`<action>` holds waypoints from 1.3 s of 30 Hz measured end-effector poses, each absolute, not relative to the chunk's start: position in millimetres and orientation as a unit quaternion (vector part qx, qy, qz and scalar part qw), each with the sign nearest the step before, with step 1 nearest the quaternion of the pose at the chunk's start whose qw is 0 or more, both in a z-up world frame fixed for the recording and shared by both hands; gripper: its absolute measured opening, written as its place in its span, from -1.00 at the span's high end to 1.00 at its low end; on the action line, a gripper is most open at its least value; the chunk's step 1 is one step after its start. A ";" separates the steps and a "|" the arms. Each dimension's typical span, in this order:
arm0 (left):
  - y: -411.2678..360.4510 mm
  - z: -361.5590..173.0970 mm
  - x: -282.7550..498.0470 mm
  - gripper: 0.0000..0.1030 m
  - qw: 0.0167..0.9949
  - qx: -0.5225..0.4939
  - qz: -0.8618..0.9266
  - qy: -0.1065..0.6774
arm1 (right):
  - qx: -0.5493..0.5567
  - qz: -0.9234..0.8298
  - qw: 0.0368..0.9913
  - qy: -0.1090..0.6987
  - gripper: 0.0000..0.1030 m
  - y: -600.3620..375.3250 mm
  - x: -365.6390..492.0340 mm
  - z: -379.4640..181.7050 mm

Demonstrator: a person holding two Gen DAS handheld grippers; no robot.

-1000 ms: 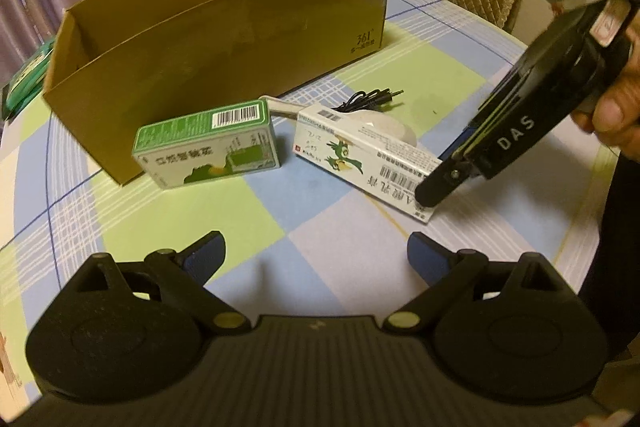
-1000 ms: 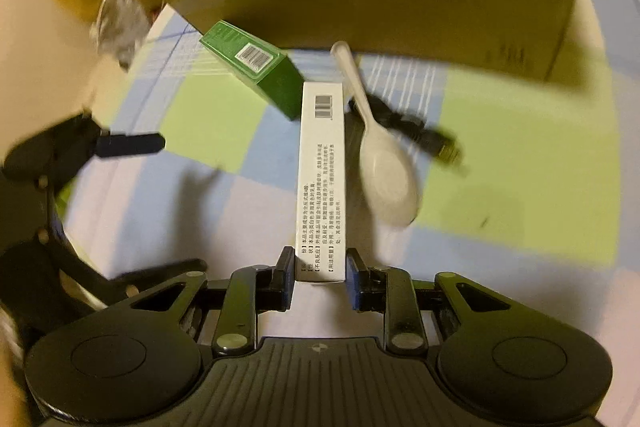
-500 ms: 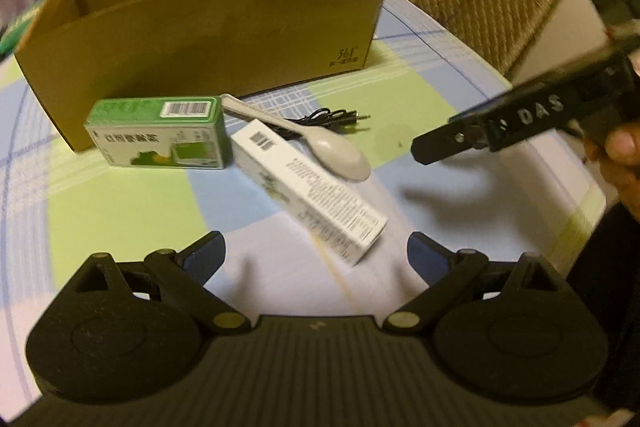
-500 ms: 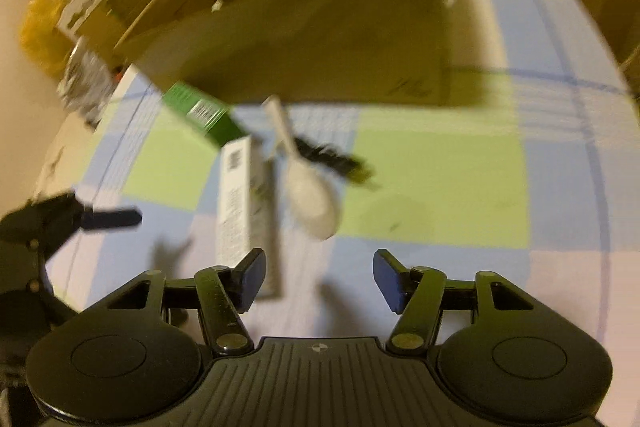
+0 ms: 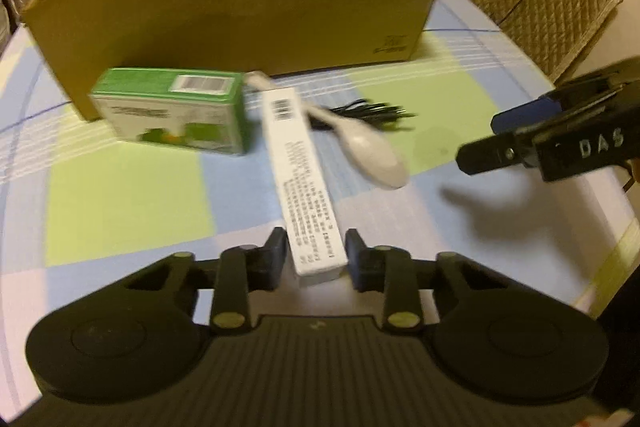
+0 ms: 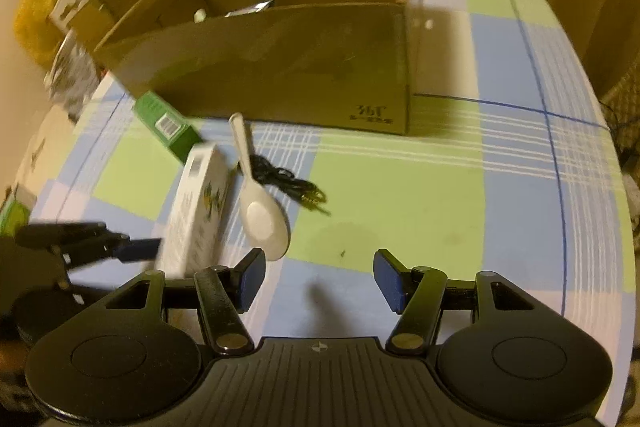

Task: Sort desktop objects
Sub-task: 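Grasp the long white medicine box with the left gripper while the right opens, then grasp the white spoon with the right gripper while the left holds the white box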

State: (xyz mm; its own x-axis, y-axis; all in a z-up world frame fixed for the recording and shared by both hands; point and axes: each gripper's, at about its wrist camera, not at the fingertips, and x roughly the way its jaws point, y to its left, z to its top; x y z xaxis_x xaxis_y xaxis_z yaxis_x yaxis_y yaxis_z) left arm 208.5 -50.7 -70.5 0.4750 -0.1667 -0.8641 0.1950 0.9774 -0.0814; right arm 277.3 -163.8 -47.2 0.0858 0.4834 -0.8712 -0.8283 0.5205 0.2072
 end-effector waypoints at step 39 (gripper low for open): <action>-27.6 -67.8 169.5 0.59 0.864 -0.005 -0.107 0.491 | -0.178 0.433 0.730 0.498 0.42 -140.0 198.2 -84.6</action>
